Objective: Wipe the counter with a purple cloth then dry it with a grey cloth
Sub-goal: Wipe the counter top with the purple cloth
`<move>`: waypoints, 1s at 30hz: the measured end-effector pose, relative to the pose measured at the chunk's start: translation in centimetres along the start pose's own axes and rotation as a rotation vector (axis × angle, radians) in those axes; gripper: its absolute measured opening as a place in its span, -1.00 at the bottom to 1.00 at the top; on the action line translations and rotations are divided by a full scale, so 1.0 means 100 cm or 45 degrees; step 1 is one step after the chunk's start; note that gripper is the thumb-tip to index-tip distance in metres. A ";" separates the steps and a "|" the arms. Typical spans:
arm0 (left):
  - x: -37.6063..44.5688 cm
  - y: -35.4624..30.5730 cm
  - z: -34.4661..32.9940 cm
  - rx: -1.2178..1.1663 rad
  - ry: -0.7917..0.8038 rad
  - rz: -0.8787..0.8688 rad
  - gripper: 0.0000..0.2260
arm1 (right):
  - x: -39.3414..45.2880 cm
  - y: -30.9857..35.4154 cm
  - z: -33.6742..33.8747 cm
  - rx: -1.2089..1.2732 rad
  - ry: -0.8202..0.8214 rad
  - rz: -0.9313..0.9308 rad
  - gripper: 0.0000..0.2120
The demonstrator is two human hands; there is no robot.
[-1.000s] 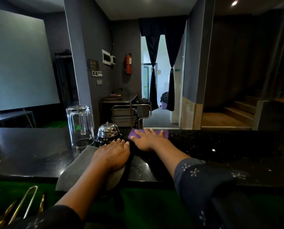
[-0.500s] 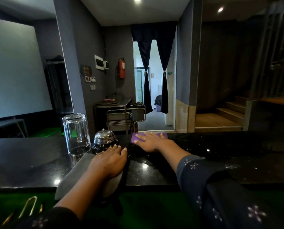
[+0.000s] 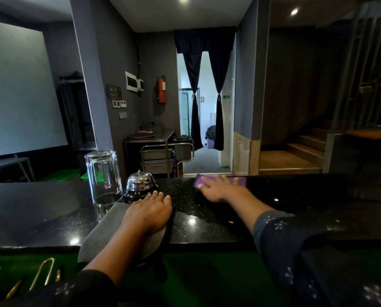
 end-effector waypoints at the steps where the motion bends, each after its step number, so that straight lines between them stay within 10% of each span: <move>1: 0.000 0.000 0.001 -0.003 0.003 -0.001 -0.49 | -0.008 0.020 -0.002 0.008 0.009 0.059 -0.41; 8: -0.017 -0.015 0.032 -0.035 -0.275 -0.039 -0.45 | -0.077 0.056 -0.006 0.103 -0.003 0.197 -0.44; 14: -0.040 0.001 0.016 0.016 0.130 -0.054 -0.35 | -0.118 0.044 -0.009 0.039 -0.003 0.276 -0.45; 30: -0.025 0.031 0.010 0.132 0.050 -0.133 -0.50 | -0.002 0.081 -0.010 0.072 0.016 0.056 -0.44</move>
Point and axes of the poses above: each hand's wrist, its own x-axis towards the middle knuckle, its own z-axis out of the back of the hand, y = z × x, the point moved 10 cm from there along x, towards the middle knuckle, and after that the axes turned 6 degrees about -y, right-handed, at the moved point
